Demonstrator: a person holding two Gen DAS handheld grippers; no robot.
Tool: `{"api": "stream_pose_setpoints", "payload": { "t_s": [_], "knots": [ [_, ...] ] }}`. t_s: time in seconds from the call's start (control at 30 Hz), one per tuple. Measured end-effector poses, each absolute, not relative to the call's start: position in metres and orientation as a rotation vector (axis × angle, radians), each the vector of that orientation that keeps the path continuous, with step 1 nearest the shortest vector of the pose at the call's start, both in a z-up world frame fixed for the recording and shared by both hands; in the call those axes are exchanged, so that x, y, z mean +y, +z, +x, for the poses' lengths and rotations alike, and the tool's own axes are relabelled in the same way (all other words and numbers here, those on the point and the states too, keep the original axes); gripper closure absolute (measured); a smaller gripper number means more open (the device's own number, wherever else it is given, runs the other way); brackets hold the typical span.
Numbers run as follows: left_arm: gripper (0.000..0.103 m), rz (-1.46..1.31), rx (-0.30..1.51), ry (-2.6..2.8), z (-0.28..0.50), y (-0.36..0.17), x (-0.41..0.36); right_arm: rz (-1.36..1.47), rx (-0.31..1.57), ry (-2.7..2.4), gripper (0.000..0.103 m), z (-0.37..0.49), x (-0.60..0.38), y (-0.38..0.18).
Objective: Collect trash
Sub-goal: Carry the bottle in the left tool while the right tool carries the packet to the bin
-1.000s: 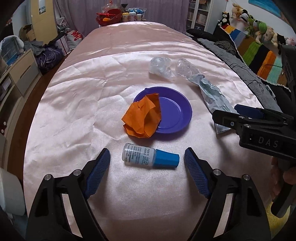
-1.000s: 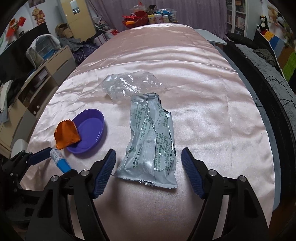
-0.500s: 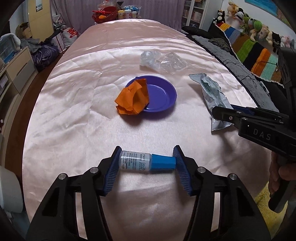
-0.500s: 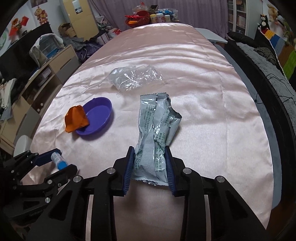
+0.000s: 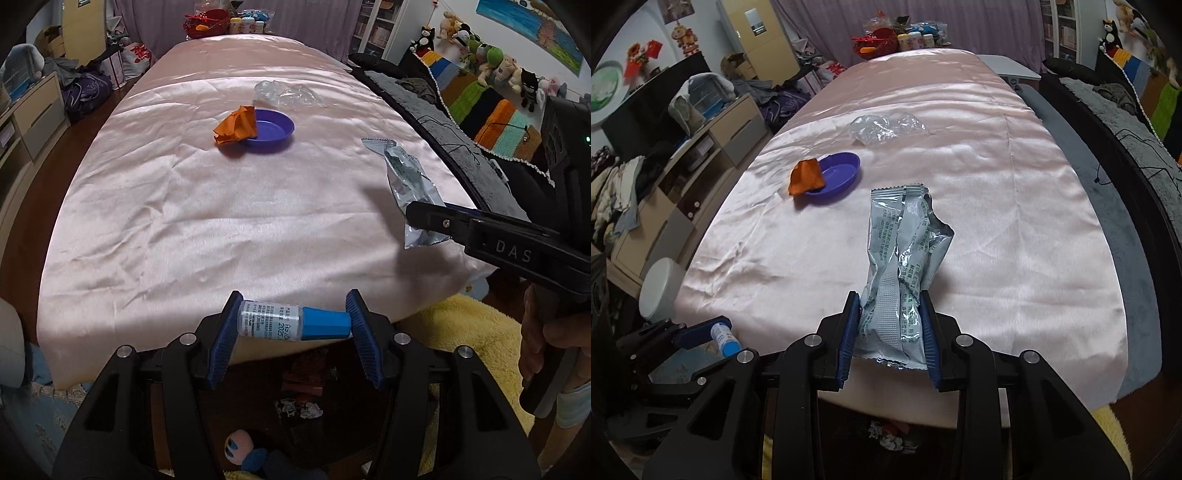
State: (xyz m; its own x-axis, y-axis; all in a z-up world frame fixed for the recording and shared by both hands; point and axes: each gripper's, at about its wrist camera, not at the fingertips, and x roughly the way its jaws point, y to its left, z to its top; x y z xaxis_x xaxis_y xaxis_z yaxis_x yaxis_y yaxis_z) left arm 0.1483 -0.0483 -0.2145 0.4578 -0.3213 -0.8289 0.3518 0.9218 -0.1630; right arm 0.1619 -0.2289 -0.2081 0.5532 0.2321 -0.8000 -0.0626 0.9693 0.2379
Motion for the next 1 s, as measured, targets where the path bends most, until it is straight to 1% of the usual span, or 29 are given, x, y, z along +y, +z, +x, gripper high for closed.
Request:
{"api": "stream_pose_setpoints", "payload": {
  "t_s": [0.23, 0.6, 0.8, 1.0],
  "knots": [
    [0.049, 0.025, 1.019, -0.420, 0.109, -0.216, -0.042, 0.185, 0.992, 0.196, 0.070, 0.114, -0.226, -0.215],
    [0.049, 0.054, 1.078, -0.446, 0.065, -0.243, -0.050, 0.163, 1.028, 0.210, 0.070, 0.061, -0.225, -0.227],
    [0.049, 0.035, 1.120, -0.463, 0.050, -0.255, -0.053, 0.174, 1.087, 0.229, 0.070, 0.042, -0.222, -0.248],
    [0.049, 0.043, 1.192, -0.455, 0.043, -0.283, -0.056, 0.188, 1.178, 0.223, 0.070, 0.037, -0.218, -0.283]
  ]
}}
